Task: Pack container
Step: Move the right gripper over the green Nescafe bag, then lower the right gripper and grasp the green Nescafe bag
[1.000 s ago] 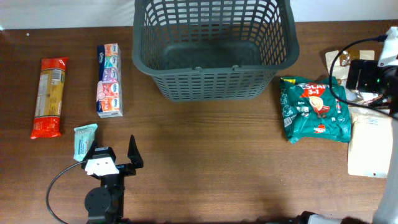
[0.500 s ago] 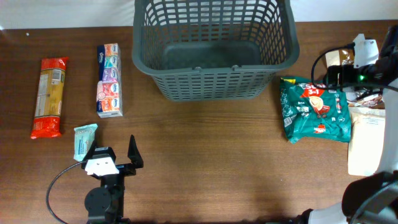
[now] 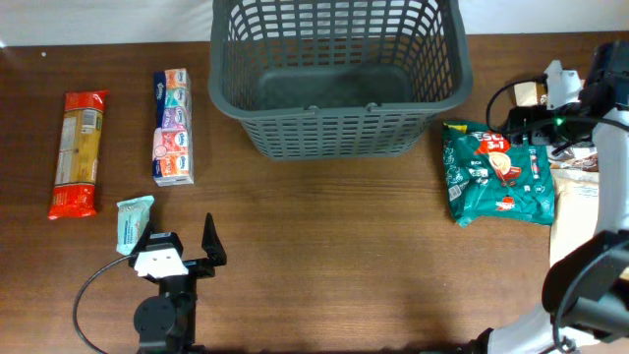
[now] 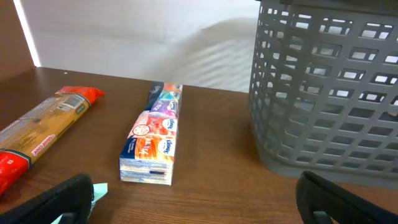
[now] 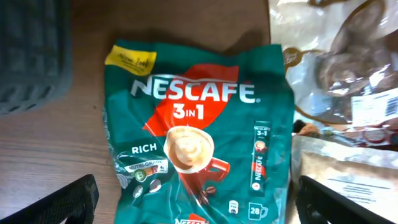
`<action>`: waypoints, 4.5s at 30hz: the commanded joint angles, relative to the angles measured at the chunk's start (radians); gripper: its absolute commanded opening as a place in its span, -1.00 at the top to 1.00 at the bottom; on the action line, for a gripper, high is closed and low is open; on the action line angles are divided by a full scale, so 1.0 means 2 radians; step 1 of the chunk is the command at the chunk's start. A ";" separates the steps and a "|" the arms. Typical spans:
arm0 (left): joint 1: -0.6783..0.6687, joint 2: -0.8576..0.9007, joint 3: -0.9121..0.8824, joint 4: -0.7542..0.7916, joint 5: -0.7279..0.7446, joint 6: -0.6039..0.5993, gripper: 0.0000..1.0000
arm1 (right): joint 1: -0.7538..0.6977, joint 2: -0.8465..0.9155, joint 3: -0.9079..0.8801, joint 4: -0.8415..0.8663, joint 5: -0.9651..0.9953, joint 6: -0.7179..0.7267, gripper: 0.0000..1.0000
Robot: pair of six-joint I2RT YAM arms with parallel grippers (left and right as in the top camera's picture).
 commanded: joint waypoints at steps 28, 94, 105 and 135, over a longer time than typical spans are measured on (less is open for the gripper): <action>0.003 -0.004 -0.003 0.001 -0.002 -0.001 -0.99 | 0.000 0.062 -0.067 0.038 0.042 0.033 -0.98; 0.003 -0.004 -0.003 0.001 -0.002 -0.001 -0.99 | -0.127 0.089 -0.038 0.016 -0.166 -0.060 -0.98; 0.003 -0.004 -0.003 0.001 -0.002 -0.001 -0.98 | -0.125 0.094 -0.073 0.040 -0.163 -0.060 -0.98; 0.003 -0.004 -0.003 0.001 -0.002 -0.001 -0.98 | -0.124 0.094 -0.135 0.081 -0.157 -0.060 -0.96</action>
